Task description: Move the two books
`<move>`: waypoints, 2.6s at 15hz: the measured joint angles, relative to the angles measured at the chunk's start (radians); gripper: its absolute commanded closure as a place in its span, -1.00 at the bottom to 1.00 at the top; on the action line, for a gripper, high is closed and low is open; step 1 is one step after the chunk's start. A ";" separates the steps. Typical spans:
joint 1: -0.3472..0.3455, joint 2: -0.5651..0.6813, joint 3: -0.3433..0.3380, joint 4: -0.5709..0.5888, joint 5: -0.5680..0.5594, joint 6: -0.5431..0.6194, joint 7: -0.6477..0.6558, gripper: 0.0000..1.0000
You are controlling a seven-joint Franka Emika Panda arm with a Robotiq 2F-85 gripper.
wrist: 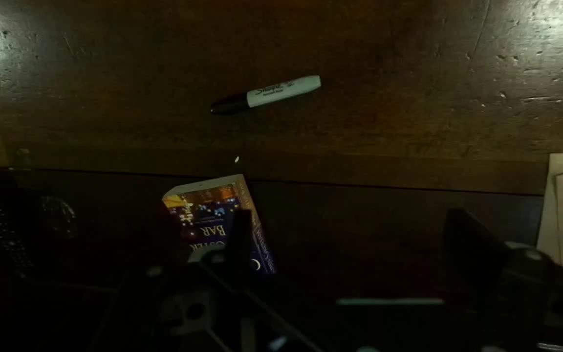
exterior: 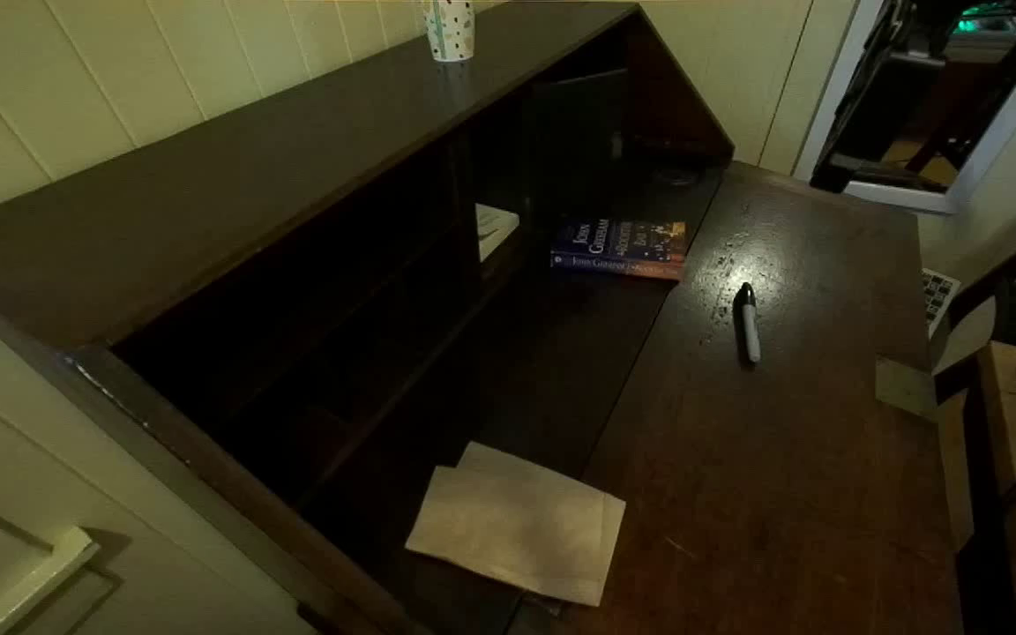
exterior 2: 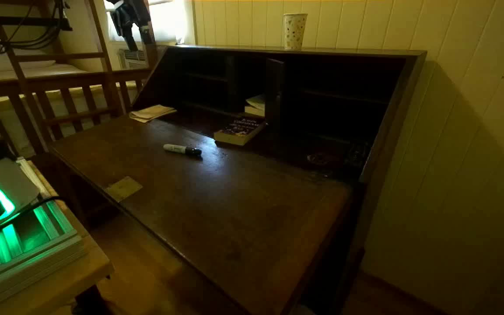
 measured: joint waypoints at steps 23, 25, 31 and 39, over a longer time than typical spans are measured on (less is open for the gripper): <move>-0.037 0.469 -0.228 0.125 0.147 0.408 -0.134 -1.00; -0.037 0.506 -0.228 0.148 0.147 0.408 -0.134 -1.00; -0.037 0.513 -0.228 0.159 0.147 0.408 -0.134 -1.00; -0.046 0.622 -0.233 0.189 0.052 0.410 -0.093 -1.00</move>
